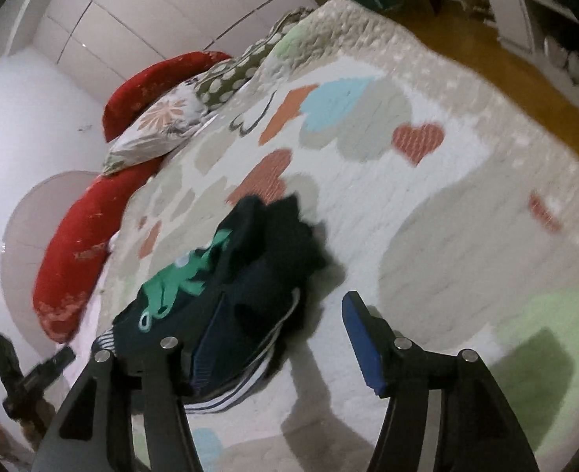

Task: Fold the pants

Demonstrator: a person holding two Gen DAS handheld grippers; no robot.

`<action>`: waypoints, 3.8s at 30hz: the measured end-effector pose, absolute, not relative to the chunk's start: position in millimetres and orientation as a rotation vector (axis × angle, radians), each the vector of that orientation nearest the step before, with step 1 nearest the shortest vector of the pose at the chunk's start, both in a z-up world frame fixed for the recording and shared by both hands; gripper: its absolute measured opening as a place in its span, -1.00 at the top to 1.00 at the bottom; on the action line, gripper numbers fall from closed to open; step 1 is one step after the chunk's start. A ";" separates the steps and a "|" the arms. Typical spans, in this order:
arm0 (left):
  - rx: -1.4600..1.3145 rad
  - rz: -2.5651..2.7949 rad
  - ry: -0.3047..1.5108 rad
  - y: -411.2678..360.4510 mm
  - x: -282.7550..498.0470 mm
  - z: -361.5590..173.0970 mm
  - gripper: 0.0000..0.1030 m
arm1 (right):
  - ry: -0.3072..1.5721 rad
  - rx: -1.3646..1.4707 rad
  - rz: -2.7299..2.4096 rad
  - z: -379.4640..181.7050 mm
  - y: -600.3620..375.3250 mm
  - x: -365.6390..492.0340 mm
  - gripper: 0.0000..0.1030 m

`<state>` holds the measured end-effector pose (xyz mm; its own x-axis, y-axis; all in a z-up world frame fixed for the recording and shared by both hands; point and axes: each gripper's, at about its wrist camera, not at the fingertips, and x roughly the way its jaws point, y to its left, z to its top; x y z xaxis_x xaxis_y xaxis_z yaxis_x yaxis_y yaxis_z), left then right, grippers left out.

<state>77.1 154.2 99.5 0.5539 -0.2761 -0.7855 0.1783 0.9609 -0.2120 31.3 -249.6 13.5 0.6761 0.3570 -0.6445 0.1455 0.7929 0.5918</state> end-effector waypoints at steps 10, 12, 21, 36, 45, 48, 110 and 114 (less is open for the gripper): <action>0.084 -0.637 1.108 -58.9 158.8 75.9 -0.08 | 0.827 0.661 0.176 -5.5 -226.5 46.1 -0.30; 0.104 -0.667 1.147 -91.8 173.2 64.3 -0.08 | 0.810 0.658 0.179 -6.7 -225.1 44.0 -0.31; 0.210 -0.743 1.272 -163.0 190.6 15.8 0.00 | 0.755 0.627 0.205 -8.7 -217.2 46.0 -0.09; -0.155 -0.665 1.052 2.3 156.4 87.3 0.90 | 0.722 0.425 0.361 56.2 -138.4 57.8 0.66; -0.417 -0.373 0.974 164.5 89.4 71.9 0.26 | 0.915 0.107 0.535 27.9 -3.3 75.4 0.24; -0.434 -0.282 0.941 198.3 64.0 72.3 0.15 | 0.933 0.025 0.563 29.1 18.0 63.5 0.08; -0.383 -0.349 0.823 172.7 20.0 77.2 0.75 | 1.078 0.138 0.529 105.0 90.3 117.2 0.54; -0.315 -0.403 0.836 131.9 25.4 86.1 0.75 | 1.030 0.276 0.494 110.3 26.5 109.4 0.54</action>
<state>25.4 131.9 86.1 0.6028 -0.4631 -0.6497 0.2200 0.8792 -0.4225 109.4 26.5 110.3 0.4194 0.5146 -0.7478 -0.2615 0.8574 0.4433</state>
